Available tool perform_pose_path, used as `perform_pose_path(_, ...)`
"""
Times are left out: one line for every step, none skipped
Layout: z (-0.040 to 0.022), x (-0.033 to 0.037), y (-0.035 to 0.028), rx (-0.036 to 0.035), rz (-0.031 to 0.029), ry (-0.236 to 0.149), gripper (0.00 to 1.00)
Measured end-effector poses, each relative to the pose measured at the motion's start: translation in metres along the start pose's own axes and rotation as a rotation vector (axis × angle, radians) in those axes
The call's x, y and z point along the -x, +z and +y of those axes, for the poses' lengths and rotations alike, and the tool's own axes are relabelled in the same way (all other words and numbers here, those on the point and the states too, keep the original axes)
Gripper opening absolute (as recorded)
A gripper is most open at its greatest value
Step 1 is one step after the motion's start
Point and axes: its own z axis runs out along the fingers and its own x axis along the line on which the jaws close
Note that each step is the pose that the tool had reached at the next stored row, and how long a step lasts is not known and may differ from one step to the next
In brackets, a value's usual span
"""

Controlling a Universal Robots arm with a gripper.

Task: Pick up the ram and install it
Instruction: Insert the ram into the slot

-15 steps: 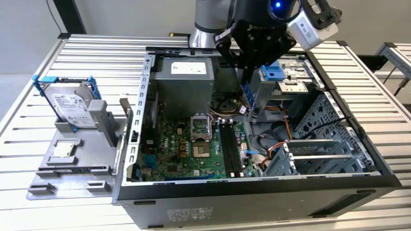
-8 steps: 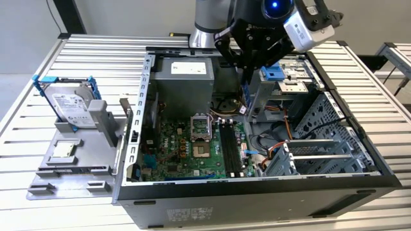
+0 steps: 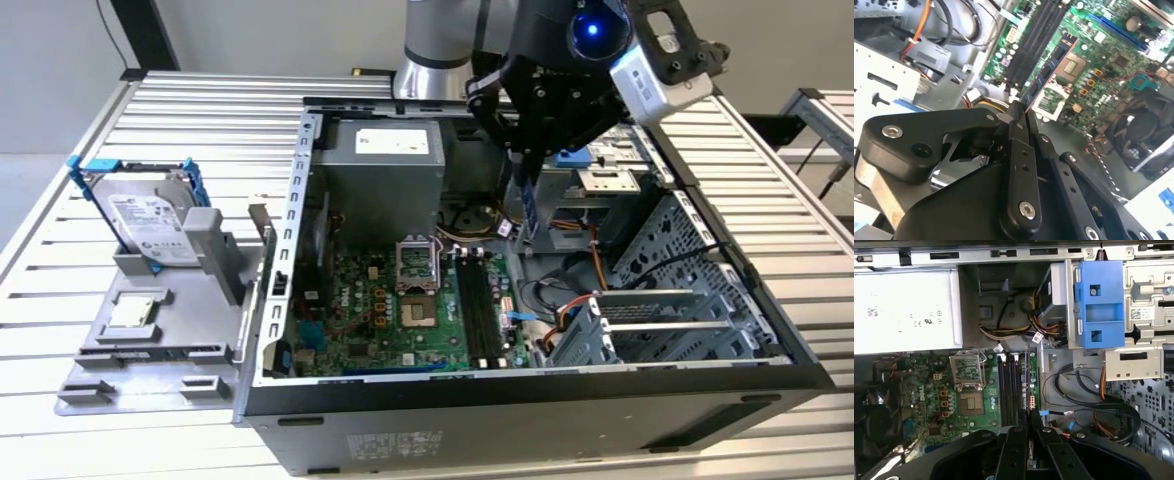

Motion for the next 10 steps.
perform_pose_path(0.0001, 0.0019, 0.0020, 0.0000, 0.0000, 0.000, 0.00)
perform_pose_path(0.0000, 0.0027, 0.0040, -0.0001, -0.0001, -0.002, 0.00)
perform_pose_path(-0.0001, 0.0026, 0.0056, 0.0002, 0.0001, -0.011, 0.00)
perform_pose_path(-0.0002, 0.0025, 0.0065, -0.0001, 0.0005, -0.018, 0.00)
perform_pose_path(-0.0002, 0.0026, 0.0064, -0.0003, 0.0006, -0.019, 0.00)
perform_pose_path(-0.0002, 0.0026, 0.0064, -0.0003, 0.0005, -0.020, 0.00)
perform_pose_path(-0.0002, 0.0026, 0.0064, -0.0003, 0.0006, -0.021, 0.00)
perform_pose_path(-0.0002, 0.0026, 0.0064, -0.0003, 0.0006, -0.021, 0.00)
perform_pose_path(-0.0002, 0.0026, 0.0065, -0.0001, 0.0006, -0.022, 0.00)
perform_pose_path(-0.0002, 0.0026, 0.0065, -0.0001, 0.0007, -0.023, 0.00)
